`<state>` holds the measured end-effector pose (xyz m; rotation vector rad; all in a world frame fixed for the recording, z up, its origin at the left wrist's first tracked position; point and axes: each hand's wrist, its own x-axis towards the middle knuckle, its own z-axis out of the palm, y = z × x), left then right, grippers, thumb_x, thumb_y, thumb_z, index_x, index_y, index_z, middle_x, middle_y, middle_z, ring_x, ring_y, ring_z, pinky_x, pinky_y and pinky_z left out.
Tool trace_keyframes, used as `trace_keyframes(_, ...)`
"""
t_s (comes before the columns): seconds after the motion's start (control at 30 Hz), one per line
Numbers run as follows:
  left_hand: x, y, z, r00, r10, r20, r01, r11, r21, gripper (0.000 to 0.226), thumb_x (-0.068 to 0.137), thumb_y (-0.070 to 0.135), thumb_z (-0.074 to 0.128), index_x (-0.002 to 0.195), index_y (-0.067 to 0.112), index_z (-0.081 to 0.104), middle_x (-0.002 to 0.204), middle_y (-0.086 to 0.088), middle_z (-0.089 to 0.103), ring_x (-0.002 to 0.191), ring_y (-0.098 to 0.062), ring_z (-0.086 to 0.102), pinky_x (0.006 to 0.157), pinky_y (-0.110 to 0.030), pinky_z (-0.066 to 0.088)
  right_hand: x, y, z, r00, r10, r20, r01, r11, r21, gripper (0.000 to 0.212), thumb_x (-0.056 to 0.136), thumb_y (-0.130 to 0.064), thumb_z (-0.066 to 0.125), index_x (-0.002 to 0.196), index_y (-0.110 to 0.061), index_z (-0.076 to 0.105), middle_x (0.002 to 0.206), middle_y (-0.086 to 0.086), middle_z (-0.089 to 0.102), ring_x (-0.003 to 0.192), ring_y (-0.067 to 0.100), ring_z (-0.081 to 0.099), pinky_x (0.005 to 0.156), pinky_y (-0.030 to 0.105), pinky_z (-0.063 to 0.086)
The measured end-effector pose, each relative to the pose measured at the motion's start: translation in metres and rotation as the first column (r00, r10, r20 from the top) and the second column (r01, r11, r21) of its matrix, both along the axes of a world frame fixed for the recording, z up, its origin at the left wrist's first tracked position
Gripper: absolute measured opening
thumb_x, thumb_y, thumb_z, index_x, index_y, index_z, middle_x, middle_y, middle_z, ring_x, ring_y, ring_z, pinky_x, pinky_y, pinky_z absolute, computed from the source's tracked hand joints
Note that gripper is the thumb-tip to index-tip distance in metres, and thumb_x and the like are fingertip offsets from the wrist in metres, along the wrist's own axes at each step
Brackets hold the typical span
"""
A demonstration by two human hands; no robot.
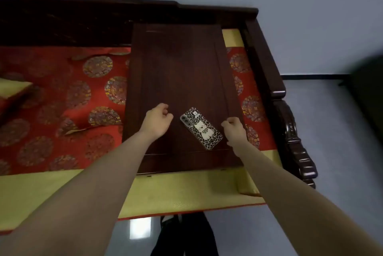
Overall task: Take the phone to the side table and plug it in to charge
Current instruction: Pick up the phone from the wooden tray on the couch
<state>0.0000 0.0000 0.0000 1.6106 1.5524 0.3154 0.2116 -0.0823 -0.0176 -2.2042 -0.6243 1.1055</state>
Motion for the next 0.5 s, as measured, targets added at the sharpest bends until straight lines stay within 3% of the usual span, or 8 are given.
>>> trace_keyframes(0.13, 0.023, 0.014, -0.029, 1.000, 0.019, -0.019, -0.022, 0.986, -0.163, 0.050, 0.088, 0.023, 0.053, 0.136, 0.010, 0.048, 0.130, -0.011, 0.059, 0.119, -0.028, 0.056, 0.102, -0.031, 0.041, 0.005, 0.003, -0.024, 0.981, -0.185, -0.062, 0.177, 0.978, -0.112, 0.033, 0.092, -0.026, 0.048, 0.121, -0.010, 0.054, 0.092, 0.001, 0.053, 0.073, 0.014, 0.047, 0.082, 0.046, 0.055)
trace_keyframes(0.23, 0.039, 0.025, -0.048, 0.997, 0.072, 0.021, -0.063, 0.958, -0.281, 0.049, 0.087, 0.022, 0.055, 0.133, 0.009, 0.049, 0.128, -0.012, 0.060, 0.116, -0.029, 0.057, 0.104, -0.039, 0.044, 0.002, 0.005, -0.033, 0.928, -0.330, -0.173, 0.304, 0.939, -0.159, 0.030, 0.093, -0.026, 0.048, 0.117, -0.010, 0.055, 0.098, 0.004, 0.053, 0.086, 0.021, 0.051, 0.078, 0.045, 0.054)
trace_keyframes(0.3, 0.048, 0.035, -0.055, 0.988, 0.140, 0.061, -0.112, 0.936, -0.334, 0.043, 0.086, 0.019, 0.055, 0.128, 0.007, 0.052, 0.121, -0.014, 0.062, 0.109, -0.030, 0.061, 0.098, -0.042, 0.050, 0.000, 0.011, -0.036, 0.882, -0.408, -0.235, 0.376, 0.911, -0.169, 0.024, 0.093, -0.024, 0.047, 0.108, -0.009, 0.057, 0.092, 0.002, 0.053, 0.081, 0.017, 0.051, 0.078, 0.045, 0.054)
trace_keyframes(0.43, 0.057, 0.046, -0.061, 0.979, 0.191, 0.068, -0.148, 0.905, -0.399, 0.017, 0.083, 0.019, 0.058, 0.098, 0.012, 0.063, 0.099, -0.007, 0.063, 0.096, -0.022, 0.060, 0.084, -0.036, 0.055, -0.002, 0.023, -0.039, 0.855, -0.472, -0.216, 0.447, 0.881, -0.157, 0.023, 0.092, -0.024, 0.046, 0.085, -0.007, 0.060, 0.077, -0.002, 0.048, 0.067, 0.012, 0.045, 0.080, 0.046, 0.054)
trace_keyframes(0.5, 0.058, 0.051, -0.062, 0.986, 0.160, 0.054, -0.124, 0.902, -0.413, 0.007, 0.081, 0.023, 0.062, 0.079, 0.016, 0.062, 0.087, -0.001, 0.060, 0.092, -0.019, 0.057, 0.083, -0.035, 0.054, -0.001, 0.026, -0.040, 0.846, -0.490, -0.209, 0.464, 0.871, -0.161, 0.026, 0.092, -0.024, 0.046, 0.085, -0.006, 0.063, 0.076, -0.002, 0.047, 0.066, 0.011, 0.044, 0.080, 0.046, 0.054)
